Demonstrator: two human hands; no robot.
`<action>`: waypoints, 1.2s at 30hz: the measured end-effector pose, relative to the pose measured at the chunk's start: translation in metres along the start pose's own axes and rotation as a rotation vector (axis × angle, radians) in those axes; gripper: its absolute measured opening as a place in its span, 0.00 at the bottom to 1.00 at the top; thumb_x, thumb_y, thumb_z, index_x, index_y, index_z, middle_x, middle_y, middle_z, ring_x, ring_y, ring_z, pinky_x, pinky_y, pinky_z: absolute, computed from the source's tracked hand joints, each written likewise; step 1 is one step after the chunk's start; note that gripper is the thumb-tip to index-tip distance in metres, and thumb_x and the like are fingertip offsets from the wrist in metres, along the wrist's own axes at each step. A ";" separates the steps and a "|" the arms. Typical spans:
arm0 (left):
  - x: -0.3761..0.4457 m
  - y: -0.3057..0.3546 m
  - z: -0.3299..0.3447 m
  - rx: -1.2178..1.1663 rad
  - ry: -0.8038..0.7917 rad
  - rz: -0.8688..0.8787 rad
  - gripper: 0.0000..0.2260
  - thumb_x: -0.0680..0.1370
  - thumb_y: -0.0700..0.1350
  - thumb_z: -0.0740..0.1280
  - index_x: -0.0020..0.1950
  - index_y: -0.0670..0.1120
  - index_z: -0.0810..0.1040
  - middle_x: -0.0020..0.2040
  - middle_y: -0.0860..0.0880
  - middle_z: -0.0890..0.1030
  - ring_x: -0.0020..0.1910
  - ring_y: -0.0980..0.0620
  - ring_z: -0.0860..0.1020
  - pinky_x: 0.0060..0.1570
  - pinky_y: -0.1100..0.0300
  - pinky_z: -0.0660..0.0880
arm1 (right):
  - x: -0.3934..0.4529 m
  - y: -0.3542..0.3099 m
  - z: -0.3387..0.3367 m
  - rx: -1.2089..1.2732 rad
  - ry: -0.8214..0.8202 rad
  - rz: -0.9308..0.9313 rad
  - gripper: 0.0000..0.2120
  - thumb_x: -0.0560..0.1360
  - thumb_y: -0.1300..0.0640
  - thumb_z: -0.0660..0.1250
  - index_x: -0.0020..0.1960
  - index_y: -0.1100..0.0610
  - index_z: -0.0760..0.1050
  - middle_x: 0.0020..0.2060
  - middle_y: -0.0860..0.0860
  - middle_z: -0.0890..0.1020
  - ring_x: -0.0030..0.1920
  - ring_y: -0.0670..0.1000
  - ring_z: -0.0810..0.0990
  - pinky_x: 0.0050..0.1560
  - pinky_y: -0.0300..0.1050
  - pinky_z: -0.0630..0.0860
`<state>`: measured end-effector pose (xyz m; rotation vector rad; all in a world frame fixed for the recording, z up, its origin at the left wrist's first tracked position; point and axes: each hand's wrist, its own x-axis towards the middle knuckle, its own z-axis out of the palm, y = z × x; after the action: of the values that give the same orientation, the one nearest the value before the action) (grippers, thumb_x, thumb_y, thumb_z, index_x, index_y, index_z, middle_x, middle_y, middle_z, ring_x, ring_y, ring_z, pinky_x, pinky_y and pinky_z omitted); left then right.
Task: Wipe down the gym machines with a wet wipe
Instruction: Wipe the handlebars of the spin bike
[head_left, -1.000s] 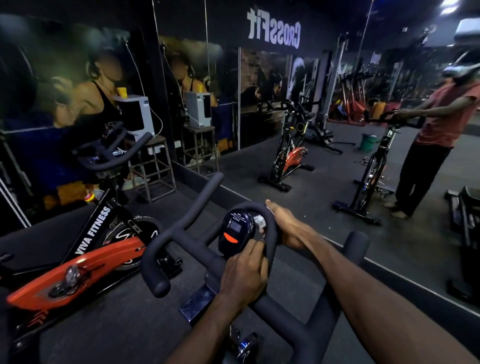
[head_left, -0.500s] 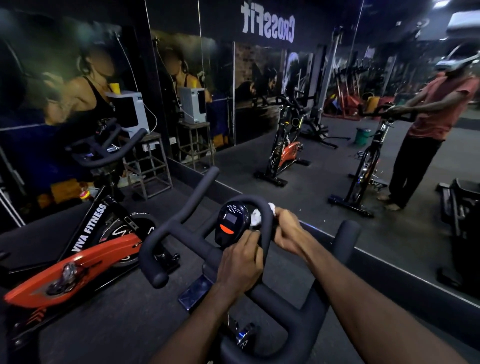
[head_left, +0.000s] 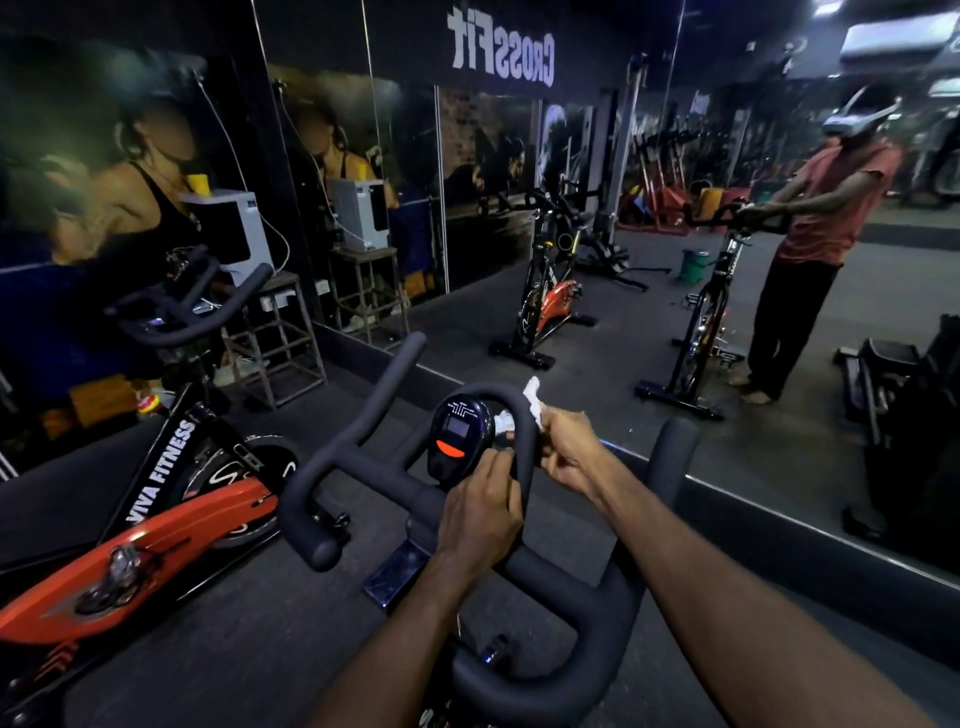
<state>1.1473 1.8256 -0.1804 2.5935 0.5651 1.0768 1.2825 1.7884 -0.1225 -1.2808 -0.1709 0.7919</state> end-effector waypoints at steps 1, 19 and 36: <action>-0.001 0.000 0.001 -0.010 -0.001 -0.003 0.14 0.74 0.44 0.56 0.55 0.44 0.75 0.46 0.43 0.77 0.36 0.38 0.77 0.30 0.49 0.71 | -0.007 0.007 -0.005 -0.044 -0.002 -0.016 0.10 0.76 0.68 0.64 0.53 0.69 0.81 0.42 0.63 0.84 0.39 0.60 0.83 0.43 0.56 0.83; -0.022 -0.007 -0.012 0.030 0.032 -0.016 0.08 0.70 0.41 0.60 0.44 0.43 0.77 0.39 0.46 0.77 0.39 0.43 0.77 0.33 0.52 0.73 | -0.056 0.028 -0.023 -1.057 -0.125 -0.039 0.10 0.68 0.65 0.59 0.29 0.59 0.72 0.28 0.56 0.71 0.26 0.51 0.64 0.28 0.41 0.61; -0.028 -0.014 -0.027 -0.003 0.101 -0.180 0.06 0.70 0.40 0.62 0.44 0.43 0.77 0.41 0.45 0.78 0.44 0.42 0.74 0.46 0.47 0.74 | -0.066 0.000 0.002 -1.178 0.166 -0.547 0.10 0.73 0.54 0.71 0.52 0.57 0.79 0.52 0.60 0.83 0.55 0.61 0.79 0.52 0.47 0.74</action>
<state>1.1062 1.8281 -0.1846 2.4412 0.8030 1.1505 1.2332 1.7502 -0.1022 -2.2397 -0.9037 0.0331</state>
